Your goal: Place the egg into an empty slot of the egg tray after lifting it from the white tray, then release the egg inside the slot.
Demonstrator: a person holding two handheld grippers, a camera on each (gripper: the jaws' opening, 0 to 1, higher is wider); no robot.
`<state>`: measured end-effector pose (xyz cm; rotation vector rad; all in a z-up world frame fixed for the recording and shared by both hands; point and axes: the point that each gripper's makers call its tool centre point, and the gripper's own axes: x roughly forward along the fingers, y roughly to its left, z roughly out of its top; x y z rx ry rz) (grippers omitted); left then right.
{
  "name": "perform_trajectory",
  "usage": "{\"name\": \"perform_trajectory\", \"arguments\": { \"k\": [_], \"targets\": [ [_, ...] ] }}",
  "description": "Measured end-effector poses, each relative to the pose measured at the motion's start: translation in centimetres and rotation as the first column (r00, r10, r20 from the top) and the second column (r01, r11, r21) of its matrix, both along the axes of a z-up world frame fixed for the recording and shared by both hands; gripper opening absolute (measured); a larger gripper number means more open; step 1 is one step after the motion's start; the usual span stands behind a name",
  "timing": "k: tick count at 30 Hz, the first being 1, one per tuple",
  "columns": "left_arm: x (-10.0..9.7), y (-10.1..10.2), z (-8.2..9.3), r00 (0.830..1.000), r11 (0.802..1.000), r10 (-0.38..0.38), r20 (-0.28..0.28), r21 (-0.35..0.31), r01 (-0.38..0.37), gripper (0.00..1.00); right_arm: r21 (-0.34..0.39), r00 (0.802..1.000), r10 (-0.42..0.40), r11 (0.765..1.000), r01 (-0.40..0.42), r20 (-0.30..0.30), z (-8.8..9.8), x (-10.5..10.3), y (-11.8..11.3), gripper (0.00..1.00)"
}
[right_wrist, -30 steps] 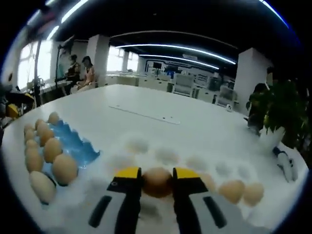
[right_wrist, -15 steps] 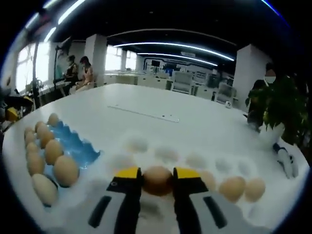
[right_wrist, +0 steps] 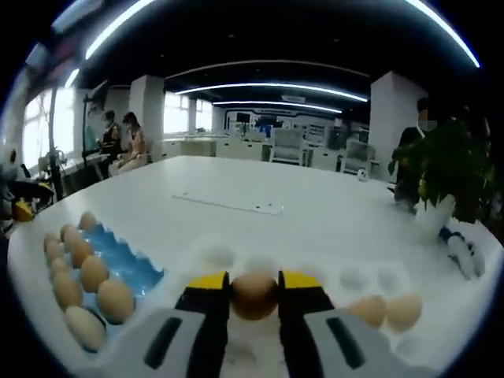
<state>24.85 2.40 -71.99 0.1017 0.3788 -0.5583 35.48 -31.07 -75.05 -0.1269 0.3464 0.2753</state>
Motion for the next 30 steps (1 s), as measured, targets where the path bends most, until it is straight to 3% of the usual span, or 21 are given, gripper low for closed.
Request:
{"name": "perform_trajectory", "arguments": {
  "k": [11, 15, 19, 23, 26, 27, 30],
  "targets": [
    [0.0, -0.2, 0.1, 1.0, 1.0, -0.008, 0.004, -0.002, 0.008, 0.68, 0.015, 1.0, 0.02, 1.0, -0.02, 0.007, 0.9, -0.1, 0.4, 0.24],
    [0.0, -0.3, 0.1, 1.0, 1.0, -0.013, 0.004, -0.004, 0.013, 0.68, 0.026, 0.999, 0.033, 0.999, -0.032, -0.026, 0.1, -0.3, 0.6, 0.24],
    [0.0, -0.5, 0.1, 1.0, 1.0, -0.018, 0.004, -0.006, 0.018, 0.67, 0.073, 0.998, 0.061, 0.996, -0.059, -0.034, 0.4, -0.9, 1.8, 0.24],
    [0.0, -0.6, 0.0, 1.0, 1.0, -0.02, 0.001, -0.006, 0.02, 0.67, -0.004, 0.993, 0.114, 0.993, -0.114, -0.032, -0.1, -0.8, 2.5, 0.25],
    [0.0, -0.8, 0.1, 1.0, 1.0, -0.026, 0.004, -0.002, 0.026, 0.67, 0.006, 0.993, 0.115, 0.993, -0.114, -0.029, -0.1, -0.5, 2.4, 0.27],
    [0.1, -0.8, 0.1, 1.0, 1.0, -0.026, 0.004, -0.002, 0.026, 0.67, -0.087, 0.992, 0.114, 0.989, -0.119, -0.058, -0.9, -0.6, 1.7, 0.28],
    [0.1, -0.8, 0.1, 1.0, 1.0, -0.025, 0.003, -0.004, 0.025, 0.67, -0.071, 0.991, 0.114, 0.99, -0.118, -0.067, -1.8, -0.8, 1.5, 0.32]
  ]
}}
